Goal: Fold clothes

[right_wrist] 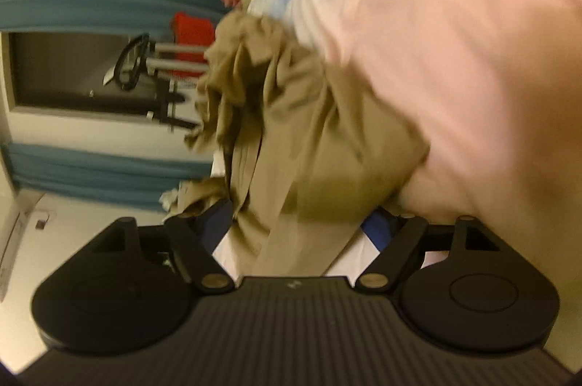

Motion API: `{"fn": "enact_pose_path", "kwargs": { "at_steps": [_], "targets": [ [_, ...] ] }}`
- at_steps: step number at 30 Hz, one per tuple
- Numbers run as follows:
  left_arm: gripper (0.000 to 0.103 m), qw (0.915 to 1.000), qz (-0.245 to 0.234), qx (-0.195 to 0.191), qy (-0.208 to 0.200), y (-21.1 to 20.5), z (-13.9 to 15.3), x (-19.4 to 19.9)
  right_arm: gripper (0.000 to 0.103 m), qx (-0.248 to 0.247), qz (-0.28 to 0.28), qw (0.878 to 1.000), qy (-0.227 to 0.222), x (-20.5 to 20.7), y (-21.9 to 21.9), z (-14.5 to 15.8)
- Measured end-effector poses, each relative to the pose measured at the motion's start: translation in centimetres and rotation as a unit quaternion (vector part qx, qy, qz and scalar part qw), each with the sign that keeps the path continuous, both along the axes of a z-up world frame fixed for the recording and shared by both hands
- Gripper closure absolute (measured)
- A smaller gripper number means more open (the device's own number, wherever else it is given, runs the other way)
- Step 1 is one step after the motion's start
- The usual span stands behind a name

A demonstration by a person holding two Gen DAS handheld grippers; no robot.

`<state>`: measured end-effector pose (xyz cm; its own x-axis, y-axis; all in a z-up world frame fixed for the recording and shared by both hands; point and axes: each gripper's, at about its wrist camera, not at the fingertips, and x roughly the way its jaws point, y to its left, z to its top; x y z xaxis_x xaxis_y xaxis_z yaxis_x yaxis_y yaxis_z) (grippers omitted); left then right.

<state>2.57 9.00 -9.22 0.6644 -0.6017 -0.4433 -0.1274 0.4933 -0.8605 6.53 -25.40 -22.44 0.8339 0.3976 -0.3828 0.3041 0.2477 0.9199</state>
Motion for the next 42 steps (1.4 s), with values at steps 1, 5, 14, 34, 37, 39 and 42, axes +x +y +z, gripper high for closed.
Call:
{"fn": "enact_pose_path", "kwargs": {
  "at_steps": [1,5,14,34,37,39,42],
  "targets": [
    [0.093,0.9999,-0.002,0.001,-0.013,0.0,0.5,-0.3,0.037,-0.019,-0.006,1.000,0.008,0.0,-0.1,0.2],
    [0.094,0.9994,-0.007,0.009,-0.034,0.0,1.9,-1.4,0.087,-0.072,-0.010,0.997,0.037,0.0,-0.4,0.6],
    [0.095,0.9969,-0.020,0.044,-0.061,1.2,8.7,-4.4,0.091,-0.134,0.031,0.988,-0.068,-2.2,-0.2,10.2],
    [0.094,0.9893,-0.004,0.117,-0.087,0.9,12.9,-17.9,0.091,-0.133,0.019,0.989,-0.055,-19.4,1.6,11.6],
    [0.094,0.9855,0.000,0.143,-0.091,-0.7,14.1,-13.7,0.089,-0.118,0.008,0.992,-0.049,-16.6,1.0,12.4],
    [0.094,0.9826,0.002,0.160,-0.094,-1.8,14.9,-11.0,0.089,-0.107,0.001,0.993,-0.042,-13.5,0.5,12.8],
    [0.093,0.9737,0.006,0.206,-0.098,-3.9,15.2,-5.9,0.089,-0.100,0.002,0.995,-0.029,-7.8,-0.3,12.6]
  ]
}}
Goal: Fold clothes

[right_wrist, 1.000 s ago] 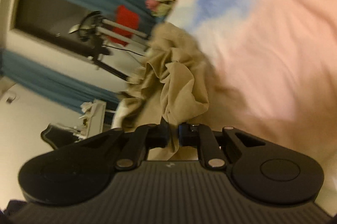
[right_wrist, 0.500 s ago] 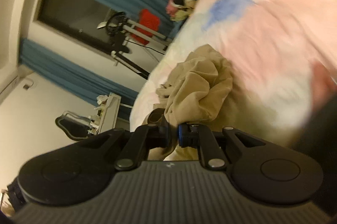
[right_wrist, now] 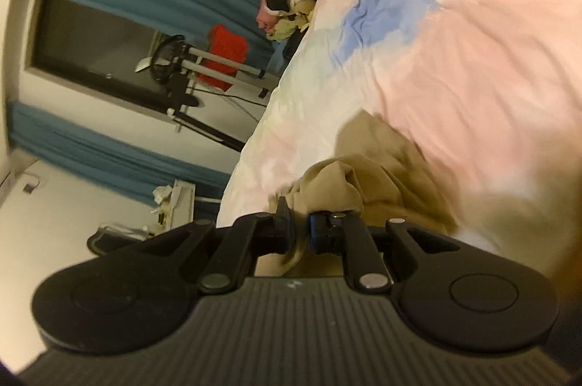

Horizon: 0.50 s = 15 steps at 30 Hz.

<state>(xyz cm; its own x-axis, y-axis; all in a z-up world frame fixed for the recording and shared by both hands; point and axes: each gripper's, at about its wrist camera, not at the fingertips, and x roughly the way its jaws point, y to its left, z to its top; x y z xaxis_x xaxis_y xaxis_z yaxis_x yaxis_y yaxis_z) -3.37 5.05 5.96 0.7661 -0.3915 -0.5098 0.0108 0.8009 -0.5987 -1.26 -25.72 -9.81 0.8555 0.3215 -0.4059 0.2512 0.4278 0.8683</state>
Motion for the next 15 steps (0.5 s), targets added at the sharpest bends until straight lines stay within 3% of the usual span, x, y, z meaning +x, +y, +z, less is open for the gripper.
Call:
{"fn": "enact_pose_path", "kwargs": {
  "at_steps": [6,11,13,14,15],
  "targets": [
    [0.092,0.9991,-0.013,0.037,0.018,-2.4,-3.2,8.2,0.089,-0.002,-0.006,0.998,0.067,9.2,-1.5,-3.3],
    [0.091,0.9972,-0.042,0.062,-0.002,-2.7,-5.9,9.7,0.087,-0.008,0.020,0.998,0.060,11.1,-2.0,-5.8],
    [0.079,0.9962,-0.054,0.067,-0.015,-2.6,-6.3,9.4,0.082,-0.006,0.030,0.998,0.051,11.1,-2.2,-6.3],
    [0.059,0.9957,-0.063,0.064,-0.021,-2.6,-6.5,9.5,0.078,-0.007,0.040,0.999,0.032,10.7,-1.9,-5.8],
    [0.037,0.9947,-0.077,0.062,-0.028,-2.6,-6.5,9.4,0.066,-0.007,0.049,0.999,0.013,10.3,-1.6,-5.4]
  ]
}}
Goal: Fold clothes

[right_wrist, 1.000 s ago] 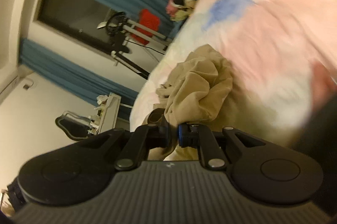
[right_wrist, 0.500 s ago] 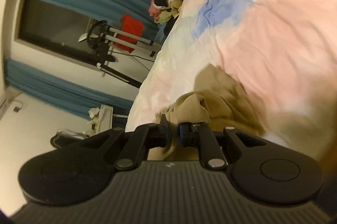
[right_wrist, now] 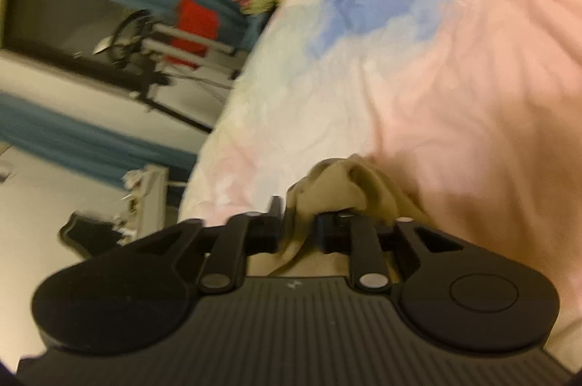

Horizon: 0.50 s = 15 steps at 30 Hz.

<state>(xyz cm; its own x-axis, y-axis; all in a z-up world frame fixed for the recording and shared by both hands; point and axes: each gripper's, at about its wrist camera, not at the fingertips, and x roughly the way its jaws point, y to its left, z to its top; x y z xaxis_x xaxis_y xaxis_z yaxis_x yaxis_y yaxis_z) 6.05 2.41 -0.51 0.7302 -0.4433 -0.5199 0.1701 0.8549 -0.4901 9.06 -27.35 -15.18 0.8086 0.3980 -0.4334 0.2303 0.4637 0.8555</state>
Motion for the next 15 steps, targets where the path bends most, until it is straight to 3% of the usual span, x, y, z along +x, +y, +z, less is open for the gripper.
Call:
{"fn": "enact_pose_path", "kwargs": {
  "at_steps": [1,2,3,7,9,11,12,15],
  "targets": [
    [0.029,0.9998,-0.017,0.003,-0.010,-0.1,0.2,-0.3,0.049,0.001,0.010,1.000,-0.019,-0.4,0.3,0.5],
    [0.020,0.9992,-0.031,0.010,-0.023,-0.3,0.5,-0.7,0.039,0.001,0.020,0.999,-0.038,-0.7,0.5,0.9],
    [0.018,0.9982,-0.042,0.021,-0.039,-0.6,0.9,-1.3,0.024,0.002,0.029,0.998,-0.056,-1.1,0.8,1.4],
    [0.007,0.9908,-0.072,0.067,-0.094,-2.0,1.5,-3.5,0.021,0.002,0.068,0.989,-0.129,-2.6,1.8,3.1],
    [0.007,0.9900,-0.067,0.090,-0.085,-2.8,1.0,-3.5,0.022,-0.040,0.077,0.988,-0.129,-2.6,2.8,3.5],
    [0.007,0.9896,-0.062,0.110,-0.069,-3.1,-0.1,-2.8,0.037,-0.098,0.077,0.986,-0.112,-1.5,3.6,2.9],
    [0.007,0.9886,-0.064,0.121,-0.063,-3.2,-0.8,-2.2,0.049,-0.127,0.078,0.983,-0.104,-1.0,3.9,2.6],
    [0.007,0.9826,-0.064,0.165,-0.056,-3.7,-2.4,-0.8,0.073,-0.213,0.077,0.971,-0.078,0.7,5.0,1.7]
  ]
}}
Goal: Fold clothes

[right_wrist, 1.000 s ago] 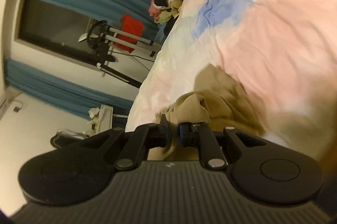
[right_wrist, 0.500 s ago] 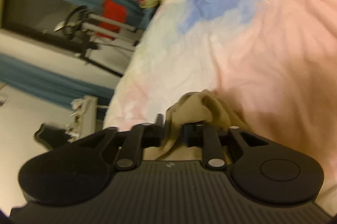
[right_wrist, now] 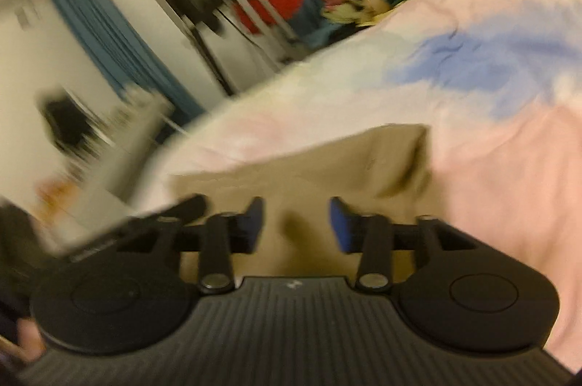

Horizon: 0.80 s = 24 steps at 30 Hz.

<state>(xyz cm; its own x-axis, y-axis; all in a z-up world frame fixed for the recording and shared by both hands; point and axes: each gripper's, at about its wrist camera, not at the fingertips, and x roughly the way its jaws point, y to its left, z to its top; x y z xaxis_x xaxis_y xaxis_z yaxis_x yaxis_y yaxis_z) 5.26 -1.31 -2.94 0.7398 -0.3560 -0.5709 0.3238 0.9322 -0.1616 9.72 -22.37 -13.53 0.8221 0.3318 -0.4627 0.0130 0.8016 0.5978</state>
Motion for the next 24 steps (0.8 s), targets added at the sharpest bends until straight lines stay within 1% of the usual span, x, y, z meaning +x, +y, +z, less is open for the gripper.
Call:
{"fn": "enact_pose_path", "kwargs": {
  "at_steps": [1,3,5,8,10,14,15,18,21,22,24],
  "targets": [
    [0.007,0.9999,0.004,0.012,0.002,-0.1,-0.4,0.4,0.079,-0.029,-0.004,1.000,0.006,0.5,0.4,-0.3],
    [0.007,0.9996,0.006,0.023,0.013,-0.2,-1.3,1.3,0.079,-0.088,-0.011,0.996,0.018,1.6,1.1,-0.9],
    [0.008,0.9993,0.008,0.023,0.029,0.1,-2.1,2.0,0.079,-0.144,-0.018,0.989,0.029,2.7,1.8,-1.6],
    [0.008,0.9980,0.017,0.003,0.061,1.0,-3.3,2.9,0.080,-0.159,-0.015,0.987,0.031,3.1,2.4,-2.4],
    [0.008,0.9978,0.019,-0.001,0.064,1.2,-3.4,2.9,0.079,-0.165,-0.011,0.986,0.030,2.5,2.8,-2.3],
    [0.008,0.9990,0.013,0.019,0.038,1.1,-2.2,0.9,0.078,-0.169,0.000,0.985,0.026,0.7,3.6,-1.7],
    [0.008,0.9993,0.009,0.019,0.031,1.1,-1.7,0.1,0.076,-0.171,0.002,0.985,0.025,0.3,3.8,-1.6],
    [0.008,0.9998,-0.002,0.012,0.016,1.0,-0.5,-2.3,0.075,-0.174,0.010,0.984,0.022,-1.1,4.4,-1.1],
    [0.008,0.9998,-0.006,0.018,0.005,0.7,-0.1,-4.2,0.075,-0.177,0.018,0.984,0.019,-2.4,5.0,-0.6],
    [0.008,0.9996,0.000,0.027,0.014,0.6,-0.8,-4.3,0.075,-0.179,0.020,0.984,0.018,-2.9,5.2,-0.5],
    [0.008,0.9976,0.014,0.050,0.046,0.5,-2.6,-3.7,0.075,-0.182,0.023,0.983,0.019,-3.3,5.5,-0.5]
  ]
}}
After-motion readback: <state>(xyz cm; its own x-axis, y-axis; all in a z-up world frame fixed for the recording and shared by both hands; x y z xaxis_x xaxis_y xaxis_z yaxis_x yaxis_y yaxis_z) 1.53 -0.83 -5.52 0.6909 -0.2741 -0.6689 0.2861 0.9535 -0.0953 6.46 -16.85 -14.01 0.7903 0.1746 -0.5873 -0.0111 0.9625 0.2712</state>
